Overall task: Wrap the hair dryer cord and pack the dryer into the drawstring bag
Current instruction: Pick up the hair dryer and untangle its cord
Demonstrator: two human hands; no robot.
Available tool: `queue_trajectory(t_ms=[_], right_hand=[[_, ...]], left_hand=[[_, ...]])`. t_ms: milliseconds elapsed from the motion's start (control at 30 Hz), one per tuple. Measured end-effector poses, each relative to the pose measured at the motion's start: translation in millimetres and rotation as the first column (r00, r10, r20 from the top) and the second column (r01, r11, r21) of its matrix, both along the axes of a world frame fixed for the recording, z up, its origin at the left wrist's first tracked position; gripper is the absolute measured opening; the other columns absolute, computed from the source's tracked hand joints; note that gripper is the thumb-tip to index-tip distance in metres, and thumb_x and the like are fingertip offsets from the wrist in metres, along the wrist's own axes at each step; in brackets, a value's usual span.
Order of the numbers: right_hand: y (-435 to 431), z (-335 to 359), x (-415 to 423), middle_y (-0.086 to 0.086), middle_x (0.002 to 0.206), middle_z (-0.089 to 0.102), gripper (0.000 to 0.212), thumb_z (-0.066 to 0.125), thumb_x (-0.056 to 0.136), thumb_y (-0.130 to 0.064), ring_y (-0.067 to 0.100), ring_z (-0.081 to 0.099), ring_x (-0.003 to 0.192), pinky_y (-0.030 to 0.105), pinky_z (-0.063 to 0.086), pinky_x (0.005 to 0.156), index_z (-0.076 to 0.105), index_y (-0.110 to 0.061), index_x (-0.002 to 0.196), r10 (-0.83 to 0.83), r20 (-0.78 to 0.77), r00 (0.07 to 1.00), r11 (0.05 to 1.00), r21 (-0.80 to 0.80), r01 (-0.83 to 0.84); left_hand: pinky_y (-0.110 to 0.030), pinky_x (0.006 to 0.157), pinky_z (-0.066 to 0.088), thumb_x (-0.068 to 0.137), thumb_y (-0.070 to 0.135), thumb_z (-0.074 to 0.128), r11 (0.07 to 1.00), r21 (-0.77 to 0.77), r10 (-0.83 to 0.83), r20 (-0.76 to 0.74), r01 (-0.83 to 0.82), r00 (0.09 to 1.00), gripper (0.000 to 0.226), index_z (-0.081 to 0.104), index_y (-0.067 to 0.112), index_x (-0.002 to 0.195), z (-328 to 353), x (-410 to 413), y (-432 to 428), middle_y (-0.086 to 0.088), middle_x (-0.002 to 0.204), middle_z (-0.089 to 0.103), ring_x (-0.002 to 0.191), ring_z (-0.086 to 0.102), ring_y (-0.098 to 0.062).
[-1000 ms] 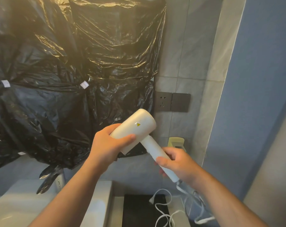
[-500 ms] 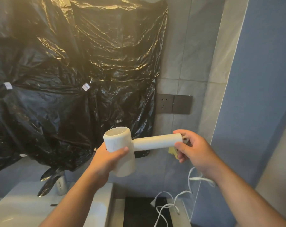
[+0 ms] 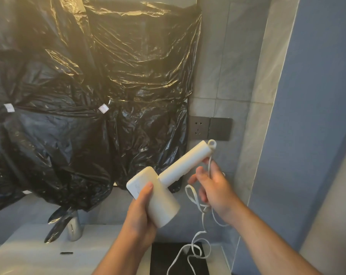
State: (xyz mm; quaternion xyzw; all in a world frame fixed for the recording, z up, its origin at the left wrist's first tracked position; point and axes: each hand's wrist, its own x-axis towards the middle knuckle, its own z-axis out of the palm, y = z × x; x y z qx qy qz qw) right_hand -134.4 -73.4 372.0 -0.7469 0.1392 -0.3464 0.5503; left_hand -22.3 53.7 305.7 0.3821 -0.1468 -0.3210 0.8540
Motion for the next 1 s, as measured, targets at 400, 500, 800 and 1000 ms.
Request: queue_trajectory(t_ms=[400,500,800,1000], right_hand=[[-1.4,21.1,8.0,-0.006,0.070,0.060,0.002,0.060,0.093,-0.023,0.009,0.055,0.061,0.027,0.047,0.059,0.060,-0.023,0.091,-0.063,0.045,0.997,0.997,-0.038,0.065],[6.5,21.6,11.3,-0.010,0.084,0.067,0.003,0.060,0.092,-0.027,0.009,0.063,0.080,0.028,0.051,0.071,0.061,-0.029,0.095,-0.033,-0.092,0.995,0.976,-0.218,0.012],[15.5,22.5,2.6,-0.015,0.100,0.066,0.011,0.053,0.095,-0.036,0.010,0.062,0.096,0.035,0.052,0.088,0.056,-0.039,0.105,0.001,-0.283,0.959,0.960,-0.269,-0.081],[12.3,16.8,-4.9,-0.017,0.099,0.067,0.011,0.060,0.090,-0.036,0.007,0.063,0.096,0.030,0.052,0.087,0.058,-0.041,0.099,-0.014,-0.286,0.958,0.944,-0.320,-0.082]], left_hand=[[-0.034,0.106,0.037,0.060,0.060,0.073,0.941,0.257,0.135,0.314,-0.221,0.940,0.100,0.042,0.022,0.147,26.5,-6.7,15.3,0.002,0.150,0.047,0.131,0.047,-0.011],[-0.028,0.103,0.042,0.076,0.042,0.066,0.915,0.207,0.082,0.743,-0.345,0.665,0.076,0.044,0.023,0.147,82.2,2.2,12.3,0.010,0.140,0.054,0.123,0.054,-0.002],[-0.039,0.090,0.059,0.080,0.016,0.081,0.911,0.251,-0.120,0.920,-0.328,0.373,0.036,0.070,0.031,0.111,114.5,13.2,-1.1,0.007,0.100,0.077,0.094,0.073,-0.012],[-0.037,0.089,0.059,0.085,0.012,0.074,0.907,0.196,-0.036,0.918,-0.373,0.394,0.030,0.070,0.025,0.113,113.5,11.4,-9.2,0.003,0.103,0.073,0.094,0.070,-0.011]])
